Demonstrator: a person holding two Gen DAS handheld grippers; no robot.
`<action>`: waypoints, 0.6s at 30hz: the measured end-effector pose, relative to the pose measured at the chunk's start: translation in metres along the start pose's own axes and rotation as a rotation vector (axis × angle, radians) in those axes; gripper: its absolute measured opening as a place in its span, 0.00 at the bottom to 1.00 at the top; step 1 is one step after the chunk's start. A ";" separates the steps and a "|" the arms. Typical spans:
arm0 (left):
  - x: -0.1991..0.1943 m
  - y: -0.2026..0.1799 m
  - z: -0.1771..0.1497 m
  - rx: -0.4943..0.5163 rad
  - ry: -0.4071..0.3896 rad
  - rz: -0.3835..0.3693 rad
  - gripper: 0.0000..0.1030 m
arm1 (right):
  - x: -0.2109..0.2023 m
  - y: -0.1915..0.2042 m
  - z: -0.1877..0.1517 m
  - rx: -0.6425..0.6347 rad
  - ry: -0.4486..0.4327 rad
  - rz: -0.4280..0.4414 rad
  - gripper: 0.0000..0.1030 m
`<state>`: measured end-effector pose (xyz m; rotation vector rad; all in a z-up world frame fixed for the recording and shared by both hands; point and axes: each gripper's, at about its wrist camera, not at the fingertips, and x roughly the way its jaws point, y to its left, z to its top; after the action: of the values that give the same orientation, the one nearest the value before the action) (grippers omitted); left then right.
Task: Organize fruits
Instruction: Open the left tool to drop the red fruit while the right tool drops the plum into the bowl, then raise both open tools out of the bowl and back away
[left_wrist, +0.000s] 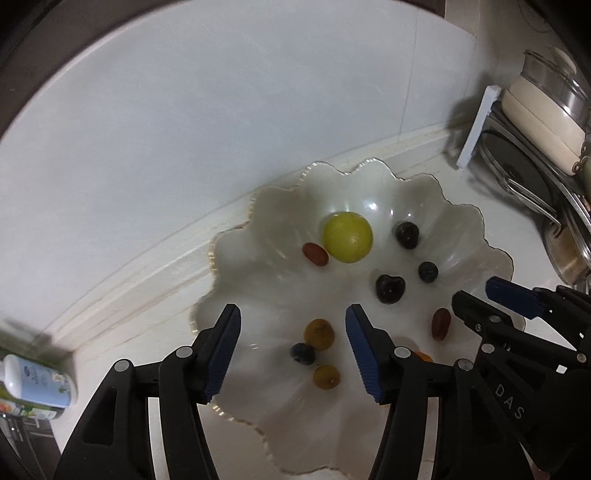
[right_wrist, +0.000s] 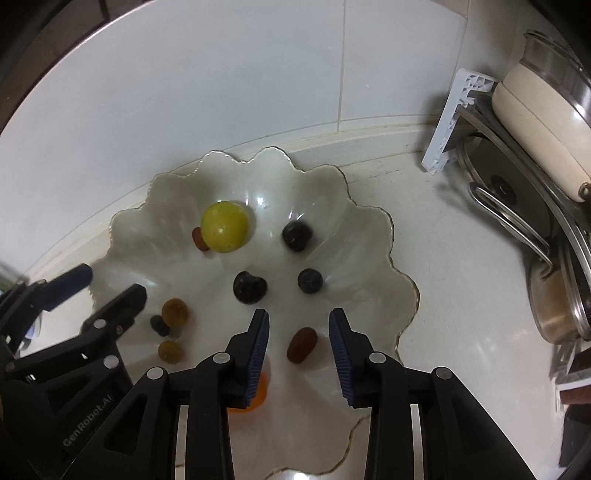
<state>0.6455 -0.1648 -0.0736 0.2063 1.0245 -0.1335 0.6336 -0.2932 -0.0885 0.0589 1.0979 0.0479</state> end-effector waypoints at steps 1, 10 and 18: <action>-0.006 0.002 -0.002 -0.005 -0.012 0.012 0.59 | -0.003 0.001 -0.002 -0.003 -0.006 -0.003 0.34; -0.055 0.015 -0.024 0.004 -0.160 0.101 0.73 | -0.048 0.010 -0.028 -0.005 -0.108 -0.023 0.48; -0.111 0.017 -0.059 0.016 -0.298 0.147 0.84 | -0.102 0.016 -0.066 0.005 -0.254 -0.056 0.59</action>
<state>0.5433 -0.1334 -0.0062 0.2667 0.7092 -0.0366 0.5281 -0.2826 -0.0263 0.0372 0.8452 -0.0130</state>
